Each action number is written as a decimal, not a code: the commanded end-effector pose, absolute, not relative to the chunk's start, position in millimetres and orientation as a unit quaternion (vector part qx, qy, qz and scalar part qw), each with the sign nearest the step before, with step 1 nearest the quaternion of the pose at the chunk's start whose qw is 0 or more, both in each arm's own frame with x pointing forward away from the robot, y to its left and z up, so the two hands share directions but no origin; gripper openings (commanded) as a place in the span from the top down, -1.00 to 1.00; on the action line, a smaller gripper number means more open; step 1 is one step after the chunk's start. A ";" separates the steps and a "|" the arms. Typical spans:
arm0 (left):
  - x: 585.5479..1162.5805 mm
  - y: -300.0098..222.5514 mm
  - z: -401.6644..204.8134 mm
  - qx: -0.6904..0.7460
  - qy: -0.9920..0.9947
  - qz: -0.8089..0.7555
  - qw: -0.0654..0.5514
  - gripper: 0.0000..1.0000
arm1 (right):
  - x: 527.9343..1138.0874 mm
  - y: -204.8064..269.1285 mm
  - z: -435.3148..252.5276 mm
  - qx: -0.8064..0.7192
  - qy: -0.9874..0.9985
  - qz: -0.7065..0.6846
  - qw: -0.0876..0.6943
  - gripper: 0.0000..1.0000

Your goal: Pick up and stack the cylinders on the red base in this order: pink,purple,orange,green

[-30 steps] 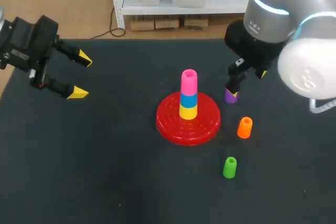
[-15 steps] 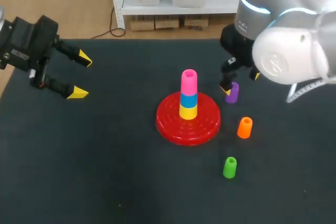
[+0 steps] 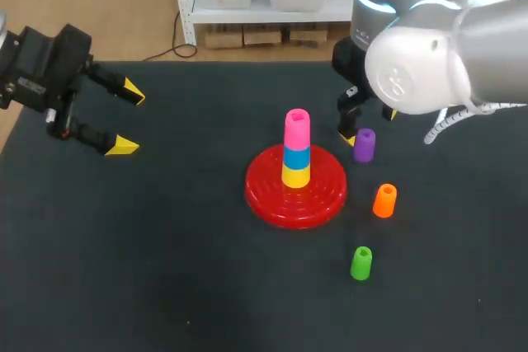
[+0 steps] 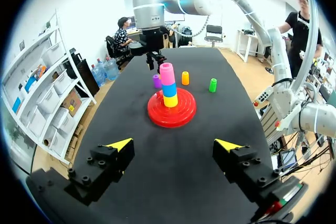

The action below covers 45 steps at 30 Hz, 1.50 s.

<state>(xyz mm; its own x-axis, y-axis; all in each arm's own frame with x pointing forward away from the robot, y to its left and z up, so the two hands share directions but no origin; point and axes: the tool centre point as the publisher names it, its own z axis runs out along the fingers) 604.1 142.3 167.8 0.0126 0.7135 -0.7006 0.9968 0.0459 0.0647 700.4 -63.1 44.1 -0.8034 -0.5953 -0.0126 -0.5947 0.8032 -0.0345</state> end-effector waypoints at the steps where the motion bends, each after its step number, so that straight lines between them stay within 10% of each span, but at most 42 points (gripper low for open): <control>1: 603.5 143.0 166.9 0.648 0.659 -0.240 0.297 -1.00 | 700.3 -63.5 44.7 -0.313 0.949 -0.014 0.011 -1.00; 35: 603.5 143.0 166.9 0.648 0.659 -0.240 0.297 -1.00 | 709.6 -63.1 35.3 -0.289 0.957 -0.022 -0.008 -1.00; 45: 603.5 143.0 166.9 0.648 0.659 -0.240 0.297 -1.00 | 701.1 -63.6 26.6 -0.292 0.956 -0.014 -0.014 -0.52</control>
